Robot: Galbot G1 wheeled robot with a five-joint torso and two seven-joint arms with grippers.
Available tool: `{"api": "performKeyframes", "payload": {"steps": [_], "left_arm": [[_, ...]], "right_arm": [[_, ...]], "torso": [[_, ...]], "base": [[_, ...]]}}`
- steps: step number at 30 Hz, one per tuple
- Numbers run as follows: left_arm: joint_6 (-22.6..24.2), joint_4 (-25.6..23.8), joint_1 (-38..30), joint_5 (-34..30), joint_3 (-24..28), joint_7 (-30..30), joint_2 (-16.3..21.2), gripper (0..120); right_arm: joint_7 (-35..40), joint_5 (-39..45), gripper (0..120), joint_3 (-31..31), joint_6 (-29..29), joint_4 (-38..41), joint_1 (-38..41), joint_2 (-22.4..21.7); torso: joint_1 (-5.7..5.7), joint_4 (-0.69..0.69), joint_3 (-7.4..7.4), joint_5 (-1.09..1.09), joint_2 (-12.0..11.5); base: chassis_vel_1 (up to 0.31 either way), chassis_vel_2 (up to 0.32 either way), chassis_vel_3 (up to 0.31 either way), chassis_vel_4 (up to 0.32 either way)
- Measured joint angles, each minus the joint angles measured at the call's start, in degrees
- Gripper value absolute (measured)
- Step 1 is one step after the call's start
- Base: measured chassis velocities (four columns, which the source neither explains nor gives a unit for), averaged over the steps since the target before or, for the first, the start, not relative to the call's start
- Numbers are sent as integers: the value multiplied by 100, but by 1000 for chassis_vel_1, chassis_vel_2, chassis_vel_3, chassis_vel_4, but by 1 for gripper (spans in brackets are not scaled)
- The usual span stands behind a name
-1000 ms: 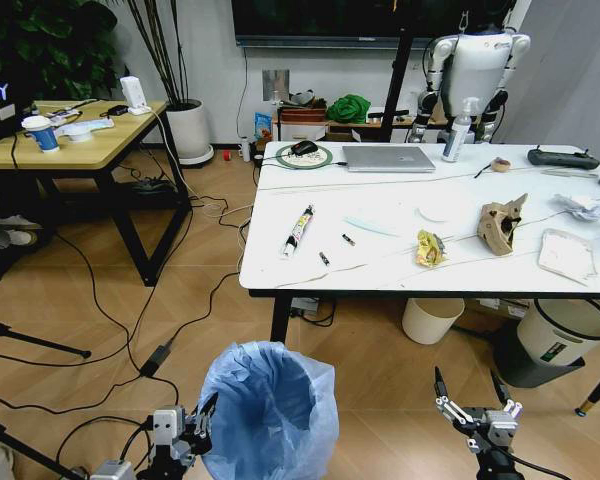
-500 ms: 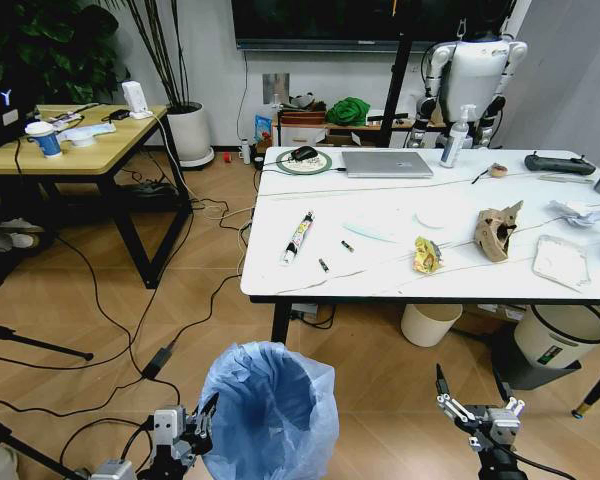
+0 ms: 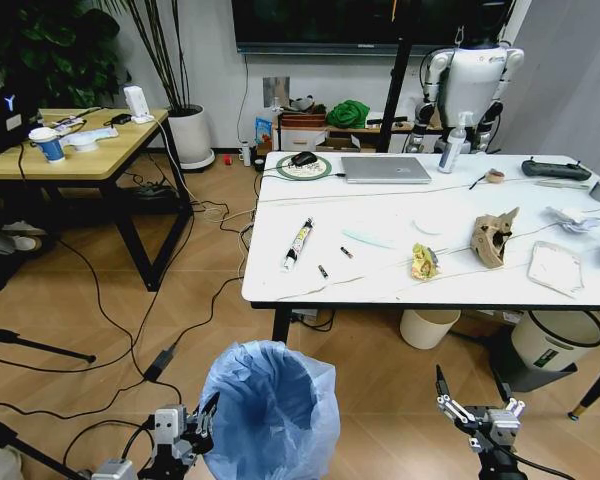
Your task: Pick up the trash bin and place the trash from the table into it.
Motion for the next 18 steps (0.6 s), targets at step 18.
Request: {"api": "performKeyframes", "payload": {"steps": [18], "left_arm": [[19, -2, -44, 20, 29, 6, 9, 0]], "right_arm": [[-5, 1, 100, 7, -21, 34, -18, 0]], "torso": [[224, 0, 289, 0, 514]], "base": [[0, 0, 0, 0]]}}
